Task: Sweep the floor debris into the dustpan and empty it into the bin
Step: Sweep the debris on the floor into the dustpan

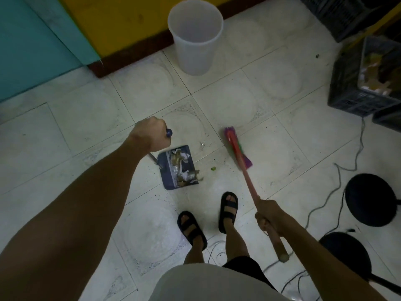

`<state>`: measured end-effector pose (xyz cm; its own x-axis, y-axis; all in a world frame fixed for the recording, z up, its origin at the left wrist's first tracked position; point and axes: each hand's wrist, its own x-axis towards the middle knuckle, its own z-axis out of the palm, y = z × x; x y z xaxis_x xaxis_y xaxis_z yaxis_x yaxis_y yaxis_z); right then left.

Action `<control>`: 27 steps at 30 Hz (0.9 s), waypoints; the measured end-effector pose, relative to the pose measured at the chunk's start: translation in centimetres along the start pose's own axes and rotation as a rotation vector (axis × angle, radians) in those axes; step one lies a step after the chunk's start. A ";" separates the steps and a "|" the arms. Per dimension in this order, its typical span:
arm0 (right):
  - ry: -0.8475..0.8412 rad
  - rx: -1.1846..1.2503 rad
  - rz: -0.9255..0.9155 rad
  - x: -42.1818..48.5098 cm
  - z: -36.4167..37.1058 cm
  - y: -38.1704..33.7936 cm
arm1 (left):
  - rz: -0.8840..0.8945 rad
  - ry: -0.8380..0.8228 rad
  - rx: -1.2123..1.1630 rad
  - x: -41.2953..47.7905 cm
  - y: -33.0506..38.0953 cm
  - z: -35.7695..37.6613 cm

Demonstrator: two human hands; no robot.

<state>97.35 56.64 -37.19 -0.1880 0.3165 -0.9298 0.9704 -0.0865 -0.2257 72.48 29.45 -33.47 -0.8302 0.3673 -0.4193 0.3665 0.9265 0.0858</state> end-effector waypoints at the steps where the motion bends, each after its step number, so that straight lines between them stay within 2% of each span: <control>1: -0.028 -0.004 0.016 -0.4 0.8 0.6 | 0.009 0.008 -0.004 0.1 0.0 -0.1; 9: -0.104 -0.145 0.087 -2.2 7.9 0.6 | 0.037 0.034 -0.006 0.9 0.5 -0.2; 13: -0.188 0.108 0.215 -4.1 8.9 0.7 | 0.022 0.026 0.007 0.9 0.2 -0.6; 15: -0.207 0.141 0.228 -4.9 8.4 0.4 | 0.009 0.000 0.005 0.8 -0.1 -0.8; 19: -0.163 -0.073 0.089 -6.8 4.9 -1.6 | -0.048 0.000 -0.040 0.3 -0.9 -1.1; 22: -0.146 -0.141 -0.055 -7.9 1.2 -4.1 | -0.084 0.008 -0.074 0.1 -0.8 -1.5; 27: -0.114 -0.231 -0.256 -3.3 -2.1 -8.9 | -0.192 -0.004 -0.145 0.2 -0.1 -1.4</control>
<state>89.70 58.36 -31.47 -0.4323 0.1917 -0.8811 0.8959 0.2016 -0.3958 71.69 29.56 -32.25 -0.8771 0.1830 -0.4441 0.1376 0.9815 0.1329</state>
